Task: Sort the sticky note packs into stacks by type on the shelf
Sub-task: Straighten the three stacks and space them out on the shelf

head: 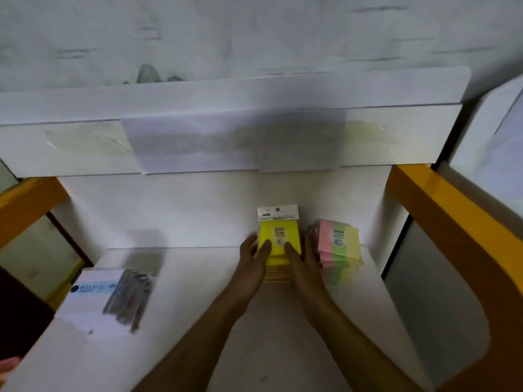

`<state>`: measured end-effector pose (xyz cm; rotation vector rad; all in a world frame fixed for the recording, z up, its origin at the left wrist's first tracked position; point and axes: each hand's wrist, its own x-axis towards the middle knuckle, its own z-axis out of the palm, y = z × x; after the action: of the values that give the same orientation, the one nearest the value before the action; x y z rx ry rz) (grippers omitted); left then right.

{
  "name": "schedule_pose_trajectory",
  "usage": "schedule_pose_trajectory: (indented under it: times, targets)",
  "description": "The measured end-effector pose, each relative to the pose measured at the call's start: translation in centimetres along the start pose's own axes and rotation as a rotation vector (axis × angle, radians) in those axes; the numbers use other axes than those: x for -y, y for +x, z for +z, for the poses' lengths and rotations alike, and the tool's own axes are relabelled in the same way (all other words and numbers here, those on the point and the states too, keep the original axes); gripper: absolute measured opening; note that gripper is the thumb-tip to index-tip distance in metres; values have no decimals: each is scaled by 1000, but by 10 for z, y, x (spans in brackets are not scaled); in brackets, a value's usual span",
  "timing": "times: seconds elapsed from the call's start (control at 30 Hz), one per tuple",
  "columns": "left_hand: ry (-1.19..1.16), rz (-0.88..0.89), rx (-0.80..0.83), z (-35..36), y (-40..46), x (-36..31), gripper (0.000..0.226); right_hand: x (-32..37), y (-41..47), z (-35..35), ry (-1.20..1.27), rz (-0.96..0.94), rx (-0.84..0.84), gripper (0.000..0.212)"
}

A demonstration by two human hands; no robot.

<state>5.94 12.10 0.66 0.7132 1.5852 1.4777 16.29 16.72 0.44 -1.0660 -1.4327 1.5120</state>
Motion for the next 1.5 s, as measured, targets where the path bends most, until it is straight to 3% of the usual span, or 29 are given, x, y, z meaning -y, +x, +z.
schedule_pose_trajectory:
  times: [0.17, 0.43, 0.6, 0.73, 0.93, 1.17, 1.3, 1.5]
  targets:
    - [-45, -62, 54, -2, 10, 6, 39, -11, 6, 5, 99, 39, 13, 32]
    - [-13, -70, -34, -37, -5, 11, 36, -31, -15, 42, 187, 87, 125, 45]
    - [69, -64, 37, -62, -18, -3, 32, -25, -16, 46, 257, 109, 175, 51]
    - [-8, -253, 95, -69, -17, -8, 43, -14, 0, 38, 218, 241, 157, 63]
    - [65, -359, 104, -70, -9, -18, 58, -6, 6, 41, 201, 397, 254, 46]
    - [143, -326, 91, -65, -10, -16, 62, -13, -5, 45, 163, 271, 249, 40]
    - [120, -176, 146, -69, -17, -1, 52, -22, -23, 40, 168, 129, 277, 30]
    - [136, 78, 199, -84, -36, 37, 101, -42, -57, 15, 174, -112, 340, 77]
